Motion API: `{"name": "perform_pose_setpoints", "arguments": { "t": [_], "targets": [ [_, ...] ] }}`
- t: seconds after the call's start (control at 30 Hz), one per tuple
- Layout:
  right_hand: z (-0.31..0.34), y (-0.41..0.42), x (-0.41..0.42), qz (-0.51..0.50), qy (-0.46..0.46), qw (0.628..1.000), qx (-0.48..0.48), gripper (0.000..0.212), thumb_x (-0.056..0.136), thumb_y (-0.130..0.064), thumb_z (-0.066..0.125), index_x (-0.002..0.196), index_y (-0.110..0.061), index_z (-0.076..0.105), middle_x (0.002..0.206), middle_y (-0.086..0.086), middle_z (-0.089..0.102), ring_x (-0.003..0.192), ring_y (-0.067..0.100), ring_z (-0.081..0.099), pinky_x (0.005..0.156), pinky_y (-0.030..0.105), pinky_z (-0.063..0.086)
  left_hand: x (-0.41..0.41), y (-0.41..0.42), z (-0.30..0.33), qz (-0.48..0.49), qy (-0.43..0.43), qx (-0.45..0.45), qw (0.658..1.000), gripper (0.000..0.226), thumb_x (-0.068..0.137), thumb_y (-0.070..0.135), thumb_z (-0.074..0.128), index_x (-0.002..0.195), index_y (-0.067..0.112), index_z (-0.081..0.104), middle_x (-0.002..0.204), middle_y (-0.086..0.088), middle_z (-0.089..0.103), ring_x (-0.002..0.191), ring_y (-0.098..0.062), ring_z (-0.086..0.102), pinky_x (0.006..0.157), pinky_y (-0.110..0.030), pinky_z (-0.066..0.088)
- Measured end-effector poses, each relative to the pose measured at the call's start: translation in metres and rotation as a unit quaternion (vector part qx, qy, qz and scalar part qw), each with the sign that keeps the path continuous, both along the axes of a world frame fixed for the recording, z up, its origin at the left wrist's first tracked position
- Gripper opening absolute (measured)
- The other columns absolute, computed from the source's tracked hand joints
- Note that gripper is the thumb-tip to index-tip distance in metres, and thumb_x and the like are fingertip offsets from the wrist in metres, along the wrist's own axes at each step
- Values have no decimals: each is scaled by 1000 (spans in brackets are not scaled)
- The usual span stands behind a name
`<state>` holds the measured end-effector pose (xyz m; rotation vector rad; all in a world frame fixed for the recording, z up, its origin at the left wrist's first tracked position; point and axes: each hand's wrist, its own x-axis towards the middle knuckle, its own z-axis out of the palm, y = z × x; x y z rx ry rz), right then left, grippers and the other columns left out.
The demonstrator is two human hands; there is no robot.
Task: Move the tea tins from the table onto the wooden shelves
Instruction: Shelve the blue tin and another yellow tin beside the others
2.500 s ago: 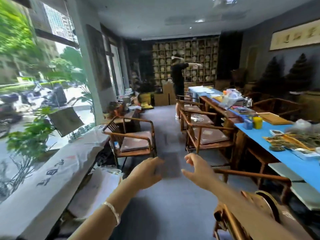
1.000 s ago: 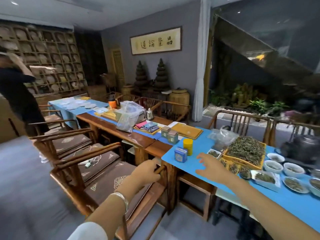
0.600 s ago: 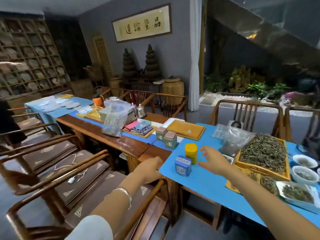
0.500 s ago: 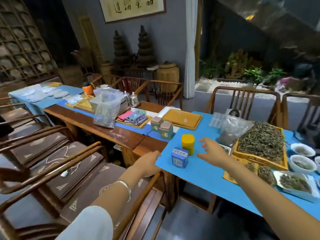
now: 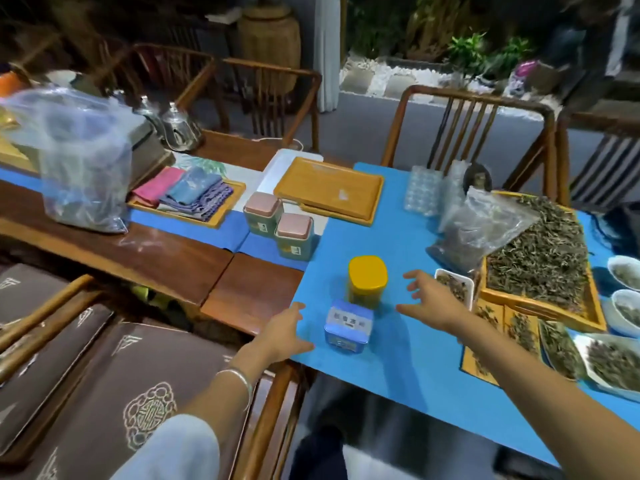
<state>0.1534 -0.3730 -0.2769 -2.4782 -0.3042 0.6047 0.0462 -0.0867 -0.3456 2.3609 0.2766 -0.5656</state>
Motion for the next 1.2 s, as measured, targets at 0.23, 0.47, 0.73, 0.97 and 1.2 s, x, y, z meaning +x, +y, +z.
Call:
{"name": "perform_pose_setpoints", "arguments": {
  "t": [0.23, 0.47, 0.73, 0.97, 1.2],
  "targets": [
    [-61, 29, 41, -22, 45, 998, 44, 91, 71, -16, 84, 145, -14, 30, 132, 13, 50, 106, 26, 56, 89, 32, 43, 23, 0, -44, -31, -1, -123, 992, 109, 63, 41, 83, 151, 32, 19, 148, 5, 39, 135, -12, 38, 108, -35, 40],
    [-84, 32, 68, 45, 48, 992, 109, 97, 62, -12, 89, 138, -34, 33, 135, -1, 51, 123, 17, 49, 104, 41, 41, 41, -18, -61, -51, -24, -186, 981, 94, 58, 44, 83, 141, 39, 36, 131, 7, 49, 123, -10, 47, 105, -30, 40],
    [-88, 33, 62, -20, 63, 986, 152, 87, 57, -26, 91, 117, -60, 38, 117, -27, 55, 106, -15, 52, 81, 4, 40, 39, -23, -65, -24, -25, -201, 979, 70, 57, 38, 87, 110, 50, 44, 114, 21, 49, 104, 11, 49, 82, 0, 38],
    [-96, 3, 33, -196, 41, 945, 258, 79, 61, -12, 90, 122, -31, 44, 120, -11, 57, 113, 13, 55, 95, 28, 45, 39, -27, -60, 43, 10, -251, 967, 72, 49, 27, 90, 110, 38, 52, 116, 7, 60, 104, -6, 60, 90, -29, 52],
    [-64, -77, -3, -285, 23, 914, 287, 83, 60, -24, 92, 118, -55, 42, 121, -19, 58, 111, -5, 56, 89, 20, 48, 60, -55, -47, 80, 41, -297, 951, 83, 41, 41, 91, 117, 29, 57, 114, 6, 70, 108, -16, 65, 90, -38, 55]
  ]
}}
